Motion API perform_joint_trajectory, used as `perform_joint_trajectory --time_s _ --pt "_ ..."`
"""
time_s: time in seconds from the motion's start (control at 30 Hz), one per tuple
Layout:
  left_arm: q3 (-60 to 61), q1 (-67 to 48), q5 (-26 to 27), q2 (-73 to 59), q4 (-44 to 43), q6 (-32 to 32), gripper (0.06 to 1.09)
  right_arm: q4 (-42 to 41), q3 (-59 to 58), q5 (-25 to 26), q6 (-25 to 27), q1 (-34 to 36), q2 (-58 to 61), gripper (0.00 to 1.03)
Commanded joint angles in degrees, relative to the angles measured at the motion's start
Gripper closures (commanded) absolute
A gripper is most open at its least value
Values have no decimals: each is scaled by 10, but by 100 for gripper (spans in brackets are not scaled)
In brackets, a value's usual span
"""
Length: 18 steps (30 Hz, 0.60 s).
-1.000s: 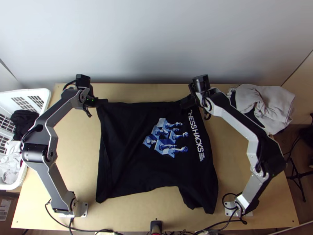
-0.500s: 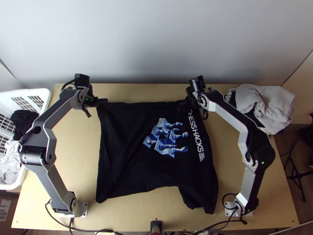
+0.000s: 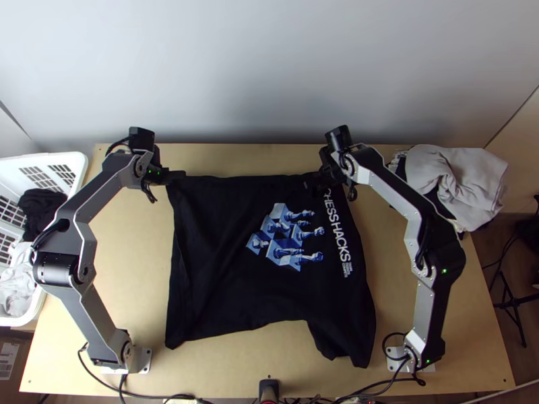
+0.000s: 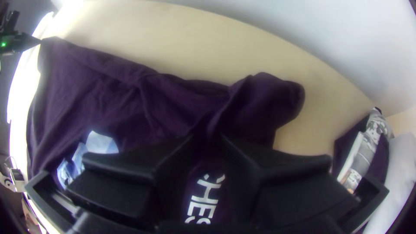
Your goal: Fold the t-shirt
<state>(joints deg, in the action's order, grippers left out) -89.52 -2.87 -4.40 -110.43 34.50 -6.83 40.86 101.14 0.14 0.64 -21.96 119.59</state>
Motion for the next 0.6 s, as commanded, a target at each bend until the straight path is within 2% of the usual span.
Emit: perform_joint_trajectory --time_s 0.0,0.03,0.13,0.57 --pt "0 0 0 3 0 6 105 5 30 -4 -2 1 13 86" --pt "-1 0 0 3 0 6 105 5 38 -4 -2 2 18 94" --pt "-6 0 0 3 0 7 105 5 63 -5 -2 9 28 99" --pt "-20 3 0 4 0 19 105 17 127 -4 -16 16 40 100"
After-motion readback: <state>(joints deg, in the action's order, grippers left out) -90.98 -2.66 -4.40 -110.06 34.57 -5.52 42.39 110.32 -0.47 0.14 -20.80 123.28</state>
